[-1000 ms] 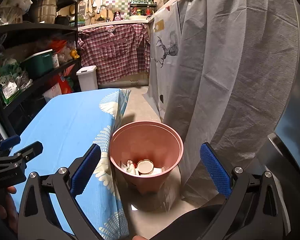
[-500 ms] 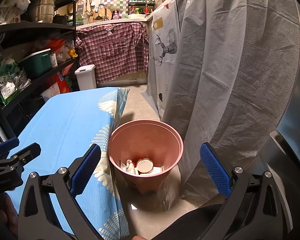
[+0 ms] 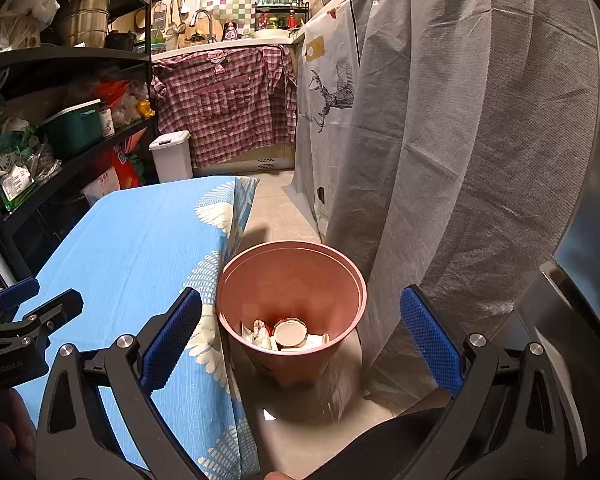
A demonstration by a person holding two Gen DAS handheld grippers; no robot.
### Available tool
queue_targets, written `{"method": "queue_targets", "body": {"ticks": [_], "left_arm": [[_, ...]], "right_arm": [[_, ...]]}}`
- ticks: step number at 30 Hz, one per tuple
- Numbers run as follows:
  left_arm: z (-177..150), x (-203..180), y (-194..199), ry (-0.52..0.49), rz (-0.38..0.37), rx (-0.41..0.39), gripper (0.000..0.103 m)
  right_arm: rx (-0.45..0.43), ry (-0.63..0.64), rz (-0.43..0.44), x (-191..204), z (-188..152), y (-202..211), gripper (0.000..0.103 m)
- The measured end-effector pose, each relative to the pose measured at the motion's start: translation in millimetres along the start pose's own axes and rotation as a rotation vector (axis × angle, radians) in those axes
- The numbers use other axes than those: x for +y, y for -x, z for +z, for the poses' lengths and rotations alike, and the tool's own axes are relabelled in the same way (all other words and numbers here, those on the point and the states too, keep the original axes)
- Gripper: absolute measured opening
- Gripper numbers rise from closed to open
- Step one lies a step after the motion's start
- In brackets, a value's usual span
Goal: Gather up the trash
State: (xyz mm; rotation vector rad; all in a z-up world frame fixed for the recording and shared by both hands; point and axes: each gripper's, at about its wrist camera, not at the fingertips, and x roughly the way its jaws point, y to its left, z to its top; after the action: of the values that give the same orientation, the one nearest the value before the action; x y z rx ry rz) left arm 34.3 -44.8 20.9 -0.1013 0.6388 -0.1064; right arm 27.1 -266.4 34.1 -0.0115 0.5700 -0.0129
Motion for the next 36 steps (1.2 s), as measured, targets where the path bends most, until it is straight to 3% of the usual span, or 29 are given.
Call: {"method": "queue_targets", "body": {"ticks": [36], "left_arm": [[0.4, -1.9, 2.7, -0.03, 0.008, -0.018, 0.095]], "right_arm": [[0.0, -0.001, 0.001, -1.0, -1.0, -1.1, 0.098]]}}
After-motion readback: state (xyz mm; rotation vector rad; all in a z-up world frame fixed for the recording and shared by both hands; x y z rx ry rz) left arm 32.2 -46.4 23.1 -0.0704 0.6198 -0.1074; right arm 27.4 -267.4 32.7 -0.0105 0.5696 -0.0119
